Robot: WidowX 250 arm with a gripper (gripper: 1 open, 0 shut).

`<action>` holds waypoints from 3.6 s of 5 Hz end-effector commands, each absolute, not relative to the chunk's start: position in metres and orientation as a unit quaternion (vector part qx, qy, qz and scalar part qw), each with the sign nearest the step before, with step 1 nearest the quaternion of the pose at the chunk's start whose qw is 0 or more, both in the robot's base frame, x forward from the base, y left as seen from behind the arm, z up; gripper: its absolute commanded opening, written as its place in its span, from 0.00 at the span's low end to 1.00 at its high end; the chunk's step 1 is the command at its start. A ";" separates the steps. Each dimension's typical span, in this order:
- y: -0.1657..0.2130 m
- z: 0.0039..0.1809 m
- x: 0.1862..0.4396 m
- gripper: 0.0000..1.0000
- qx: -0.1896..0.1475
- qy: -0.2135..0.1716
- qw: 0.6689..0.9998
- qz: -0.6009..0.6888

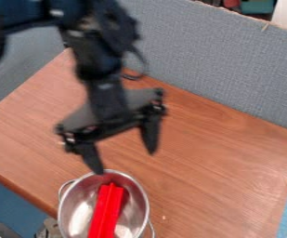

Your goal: Put the red object in the metal pot

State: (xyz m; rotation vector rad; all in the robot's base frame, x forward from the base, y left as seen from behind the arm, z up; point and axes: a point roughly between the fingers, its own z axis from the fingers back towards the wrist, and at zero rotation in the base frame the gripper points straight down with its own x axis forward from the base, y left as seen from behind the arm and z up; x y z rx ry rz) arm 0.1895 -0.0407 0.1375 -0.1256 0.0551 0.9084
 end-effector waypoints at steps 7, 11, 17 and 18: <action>-0.069 0.114 0.184 1.00 -0.070 0.024 0.815 0.575; -0.054 0.146 0.174 1.00 -0.046 0.033 0.940 0.337; -0.012 0.073 0.215 1.00 -0.035 0.053 0.997 0.051; -0.009 0.071 0.215 1.00 -0.029 0.053 0.998 0.016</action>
